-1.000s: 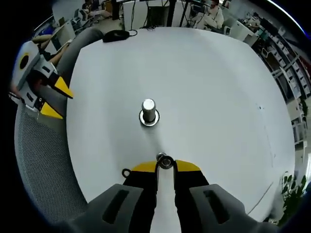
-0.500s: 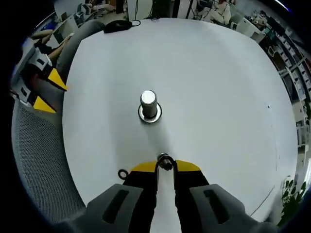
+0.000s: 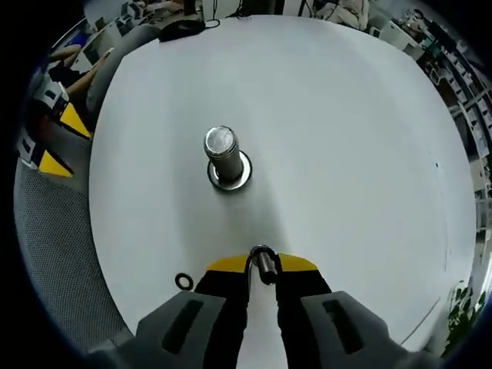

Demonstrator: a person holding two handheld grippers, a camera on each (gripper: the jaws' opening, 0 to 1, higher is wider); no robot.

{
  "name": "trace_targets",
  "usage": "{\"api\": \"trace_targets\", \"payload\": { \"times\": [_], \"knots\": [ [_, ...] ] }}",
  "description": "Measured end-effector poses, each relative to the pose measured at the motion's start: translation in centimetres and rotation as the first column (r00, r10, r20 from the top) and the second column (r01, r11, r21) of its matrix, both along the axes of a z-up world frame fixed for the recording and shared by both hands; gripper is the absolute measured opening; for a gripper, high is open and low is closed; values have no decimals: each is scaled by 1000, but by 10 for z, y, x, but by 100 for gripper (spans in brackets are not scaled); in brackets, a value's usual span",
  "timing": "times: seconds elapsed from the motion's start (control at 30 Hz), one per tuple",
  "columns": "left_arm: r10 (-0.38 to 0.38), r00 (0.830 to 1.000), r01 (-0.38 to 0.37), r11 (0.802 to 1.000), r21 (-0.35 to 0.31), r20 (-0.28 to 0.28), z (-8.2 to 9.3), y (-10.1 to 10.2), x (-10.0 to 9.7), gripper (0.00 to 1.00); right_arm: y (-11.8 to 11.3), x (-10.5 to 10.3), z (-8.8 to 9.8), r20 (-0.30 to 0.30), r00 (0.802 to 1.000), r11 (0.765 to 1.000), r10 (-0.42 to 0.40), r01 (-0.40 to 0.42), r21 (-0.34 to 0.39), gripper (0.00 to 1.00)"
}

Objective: Place the washer onto the threaded stud by aligning its center hole with the stud, sliding it down to the base, and recovering from edge contact or off-axis alignment until the washer reaches the visible bottom stop.

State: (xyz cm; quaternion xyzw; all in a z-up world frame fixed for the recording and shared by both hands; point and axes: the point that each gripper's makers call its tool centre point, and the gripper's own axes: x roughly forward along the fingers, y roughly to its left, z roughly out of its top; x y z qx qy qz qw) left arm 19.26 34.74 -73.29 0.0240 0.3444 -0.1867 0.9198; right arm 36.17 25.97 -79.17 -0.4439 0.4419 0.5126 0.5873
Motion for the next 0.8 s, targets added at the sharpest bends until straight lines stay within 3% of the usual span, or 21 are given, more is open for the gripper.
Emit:
{"api": "trace_targets", "payload": {
  "times": [0.33, 0.8],
  "knots": [
    [-3, 1000, 3, 1000, -3, -10, -2, -1, 0, 20, 2, 3, 3, 11, 1000, 1000, -18, 18, 21, 20],
    [-2, 1000, 2, 1000, -8, -12, -2, 0, -1, 20, -22, -4, 3, 18, 998, 998, -57, 57, 14, 23]
  ]
}}
